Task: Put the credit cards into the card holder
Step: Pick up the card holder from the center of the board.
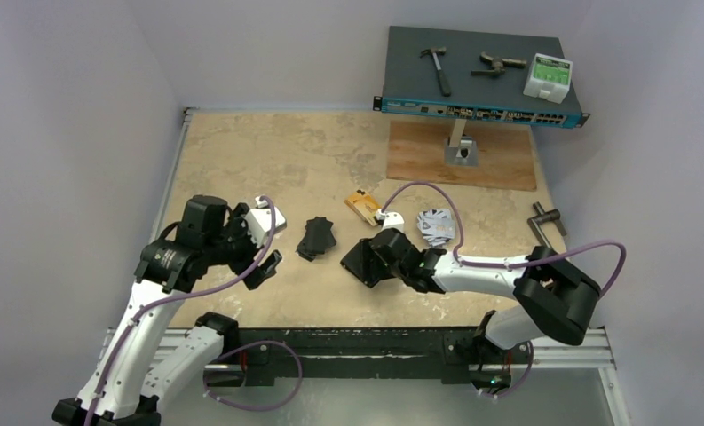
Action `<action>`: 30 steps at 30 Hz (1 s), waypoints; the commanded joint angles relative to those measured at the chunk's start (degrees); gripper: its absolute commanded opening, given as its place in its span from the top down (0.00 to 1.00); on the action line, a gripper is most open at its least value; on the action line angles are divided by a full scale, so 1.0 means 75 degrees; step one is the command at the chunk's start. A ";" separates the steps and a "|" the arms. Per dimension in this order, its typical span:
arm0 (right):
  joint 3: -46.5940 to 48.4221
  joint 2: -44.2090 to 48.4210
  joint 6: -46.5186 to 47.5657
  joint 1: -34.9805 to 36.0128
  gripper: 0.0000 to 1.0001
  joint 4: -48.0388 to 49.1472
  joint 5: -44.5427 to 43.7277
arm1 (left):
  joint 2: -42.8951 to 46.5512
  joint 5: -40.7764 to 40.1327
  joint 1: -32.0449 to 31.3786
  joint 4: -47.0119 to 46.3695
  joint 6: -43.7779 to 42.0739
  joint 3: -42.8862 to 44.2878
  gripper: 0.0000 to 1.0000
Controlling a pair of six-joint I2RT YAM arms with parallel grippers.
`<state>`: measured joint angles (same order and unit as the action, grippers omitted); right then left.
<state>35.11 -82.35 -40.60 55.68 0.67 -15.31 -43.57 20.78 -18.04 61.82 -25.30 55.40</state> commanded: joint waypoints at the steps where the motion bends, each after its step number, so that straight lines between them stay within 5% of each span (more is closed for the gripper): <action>1: -0.0068 0.0398 -0.0045 -0.0026 0.32 -0.0700 0.0116 | 0.0030 0.0076 -0.0119 -0.0057 -0.0066 0.0273 0.00; 14: 0.0017 0.0116 0.0391 -0.0545 0.32 -0.0360 0.0488 | -0.0042 -0.0042 -0.0234 -0.0094 -0.0014 0.0325 0.00; 18: -0.0229 -0.0019 0.0180 -0.0545 0.38 0.0108 0.1058 | -0.0011 -0.0064 -0.0266 -0.0095 -0.0036 0.0336 0.00; 21: -0.0653 0.0081 -0.0128 -0.0546 0.46 0.0543 0.1434 | 0.0020 -0.0081 -0.0281 -0.0092 -0.0049 0.0317 0.00; 27: -0.1342 0.0097 -0.0658 -0.0546 0.89 0.1188 0.1813 | 0.0007 0.0073 -0.0324 -0.0262 0.0076 0.0173 0.00; 30: -0.1483 0.0051 -0.0761 -0.0547 1.00 0.1521 0.1969 | -0.0028 0.0350 -0.0359 -0.0376 0.0336 0.0007 0.00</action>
<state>26.98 -80.55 -44.16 51.27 12.10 -4.38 -43.86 20.67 -20.10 61.47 -25.04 55.81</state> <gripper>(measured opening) 0.043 0.998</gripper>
